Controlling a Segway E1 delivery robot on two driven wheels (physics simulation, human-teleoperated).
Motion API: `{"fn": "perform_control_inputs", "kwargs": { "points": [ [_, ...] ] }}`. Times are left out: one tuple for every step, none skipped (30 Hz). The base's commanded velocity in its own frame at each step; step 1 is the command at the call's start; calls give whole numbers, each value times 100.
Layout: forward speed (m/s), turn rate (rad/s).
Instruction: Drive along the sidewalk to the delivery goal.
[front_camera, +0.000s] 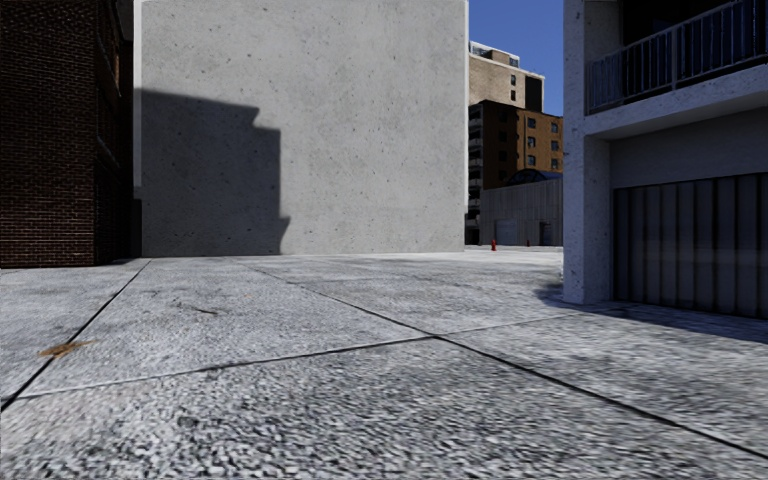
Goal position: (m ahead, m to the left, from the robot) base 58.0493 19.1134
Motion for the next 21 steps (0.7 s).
{"fn": "perform_control_inputs", "kwargs": {
  "points": [
    [200, -7],
    [200, -7],
    [200, -7],
    [200, -7],
    [200, -7],
    [200, -7],
    [200, -7],
    [200, -7],
    [200, -7],
    [200, -7],
    [200, -13],
    [200, -17],
    [200, -17],
    [200, -19],
    [200, -19],
    [200, -19],
    [200, -19],
    [200, -19],
    [200, -19],
    [200, -19],
    [200, -19]
  ]
}}
